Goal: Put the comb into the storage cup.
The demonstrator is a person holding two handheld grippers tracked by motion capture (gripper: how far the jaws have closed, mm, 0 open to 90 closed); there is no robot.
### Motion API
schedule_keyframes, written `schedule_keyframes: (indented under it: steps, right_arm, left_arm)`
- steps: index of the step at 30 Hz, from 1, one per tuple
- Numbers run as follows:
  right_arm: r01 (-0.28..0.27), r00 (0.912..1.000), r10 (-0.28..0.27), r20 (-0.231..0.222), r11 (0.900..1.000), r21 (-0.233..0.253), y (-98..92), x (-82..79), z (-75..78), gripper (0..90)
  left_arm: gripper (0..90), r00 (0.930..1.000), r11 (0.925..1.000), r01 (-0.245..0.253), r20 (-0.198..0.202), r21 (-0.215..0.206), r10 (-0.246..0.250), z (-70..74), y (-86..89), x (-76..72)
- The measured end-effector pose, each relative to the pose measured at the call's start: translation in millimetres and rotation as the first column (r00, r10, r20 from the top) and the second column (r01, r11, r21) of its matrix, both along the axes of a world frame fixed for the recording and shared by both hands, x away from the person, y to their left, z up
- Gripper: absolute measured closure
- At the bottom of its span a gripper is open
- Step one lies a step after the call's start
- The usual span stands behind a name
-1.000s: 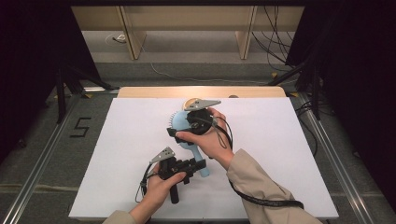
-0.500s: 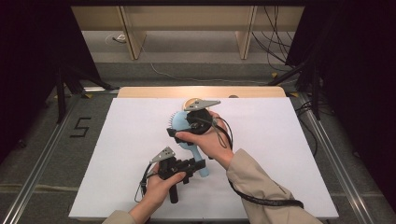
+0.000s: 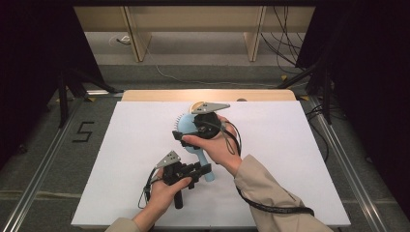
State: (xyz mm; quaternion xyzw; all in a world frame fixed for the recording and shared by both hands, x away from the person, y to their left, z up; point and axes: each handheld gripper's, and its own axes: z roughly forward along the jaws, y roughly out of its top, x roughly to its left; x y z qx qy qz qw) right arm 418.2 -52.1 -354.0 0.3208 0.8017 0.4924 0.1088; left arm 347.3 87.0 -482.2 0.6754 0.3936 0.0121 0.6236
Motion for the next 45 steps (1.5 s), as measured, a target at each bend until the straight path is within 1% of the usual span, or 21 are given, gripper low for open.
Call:
schedule_keyframes:
  steps: [2,3,5,7,9,10,11,13,14,15,18,19,20,21,26,29,33,36,39,42,45]
  right_arm:
    - [0.002,1.0000,-0.002,0.005,1.000,0.008,0.1,-0.9,1.5,21.0]
    - [0.000,1.0000,0.000,0.007,1.000,0.009,-0.1,-1.1,2.0,21.0]
    - [0.003,0.9999,-0.003,0.011,1.000,0.017,-0.8,-1.2,3.5,21.0]
    - [0.006,0.9998,-0.006,0.018,1.000,0.022,-1.4,-0.3,4.1,21.0]
    - [0.007,0.9998,-0.008,0.019,1.000,0.024,-2.6,0.9,4.4,21.1]
    - [0.011,0.9998,-0.012,0.017,1.000,0.026,-3.4,1.5,4.5,21.0]
    - [0.012,0.9997,-0.012,0.021,1.000,0.023,-3.8,2.1,4.3,21.0]
    - [0.016,0.9997,-0.016,0.018,1.000,0.027,-5.1,2.8,4.3,21.0]
    - [0.017,0.9996,-0.017,0.022,0.999,0.030,-5.7,3.1,4.3,21.1]
    - [0.021,0.9995,-0.022,0.024,0.999,0.034,-6.6,3.5,4.7,21.1]
    - [0.027,0.9992,-0.028,0.030,0.999,0.039,-9.0,5.0,5.5,21.1]
    - [0.031,0.9990,-0.032,0.029,0.999,0.043,-10.3,5.3,5.9,21.0]
    - [0.033,0.9989,-0.035,0.031,0.998,0.044,-11.2,5.6,6.1,21.0]
    - [0.036,0.9986,-0.038,0.037,0.998,0.044,-12.5,6.1,6.2,21.0]
    - [0.054,0.9974,-0.056,0.046,0.997,0.050,-18.7,8.1,6.3,21.0]
    - [0.061,0.9963,-0.064,0.058,0.997,0.047,-21.5,9.8,6.1,21.0]
    - [0.071,0.9953,-0.075,0.061,0.996,0.057,-24.6,12.0,6.7,21.0]
    - [0.080,0.9939,-0.085,0.071,0.995,0.062,-26.8,13.3,7.5,21.0]
    - [0.093,0.9919,-0.100,0.079,0.993,0.077,-30.0,15.6,8.8,21.0]
    - [0.097,0.9909,-0.105,0.084,0.991,0.094,-32.3,18.2,9.6,21.0]
    - [0.102,0.9904,-0.111,0.083,0.990,0.101,-33.7,20.1,10.7,21.0]
  left_arm:
    - [67.0,1.0000,1.0000,-0.004,0.007,0.009,0.004,1.6,0.6,-0.1]
    - [66.8,0.9997,0.9997,-0.009,0.022,0.024,0.009,2.7,1.2,-0.2]
    - [66.1,0.9991,0.9994,-0.019,0.038,0.028,0.018,4.9,2.6,0.0]
    - [61.4,0.9982,0.9989,-0.027,0.053,0.038,0.025,8.1,4.6,0.1]
    - [53.6,0.9975,0.9980,-0.027,0.067,0.057,0.023,11.0,7.2,0.0]
    - [47.3,0.9973,0.9975,-0.030,0.070,0.063,0.025,12.1,8.2,-0.1]
    - [42.0,0.9963,0.9961,-0.038,0.080,0.080,0.031,13.7,9.5,-0.4]
    - [27.8,0.9937,0.9918,-0.053,0.104,0.116,0.041,16.1,11.4,-1.1]
    - [23.6,0.9920,0.9886,-0.057,0.119,0.140,0.040,17.8,13.2,-1.6]
    - [17.6,0.9916,0.9875,-0.058,0.123,0.147,0.040,18.8,14.2,-1.8]
    - [7.7,0.9892,0.9804,-0.066,0.141,0.185,0.040,21.9,21.8,-3.6]
    - [3.1,0.9887,0.9791,-0.067,0.145,0.192,0.039,22.1,24.0,-4.0]
    - [0.8,0.9879,0.9776,-0.071,0.150,0.198,0.041,22.2,27.4,-4.7]
    - [0.0,0.9871,0.9753,-0.074,0.155,0.208,0.041,22.0,31.4,-5.5]
    - [0.0,0.9829,0.9654,-0.128,0.159,0.227,0.092,20.5,49.6,-9.8]
    - [0.0,0.9797,0.9623,-0.150,0.165,0.227,0.114,20.8,58.3,-11.9]
    - [0.0,0.9746,0.9607,-0.178,0.173,0.213,0.142,23.9,66.2,-10.4]
    - [0.0,0.9719,0.9575,-0.187,0.183,0.220,0.148,24.4,68.3,-9.4]
    - [0.0,0.9695,0.9518,-0.194,0.195,0.238,0.149,23.2,68.2,-8.8]
    - [0.0,0.9701,0.9547,-0.192,0.191,0.227,0.150,23.2,66.9,-7.2]
    - [0.0,0.9696,0.9541,-0.191,0.196,0.231,0.146,23.2,65.8,-7.0]
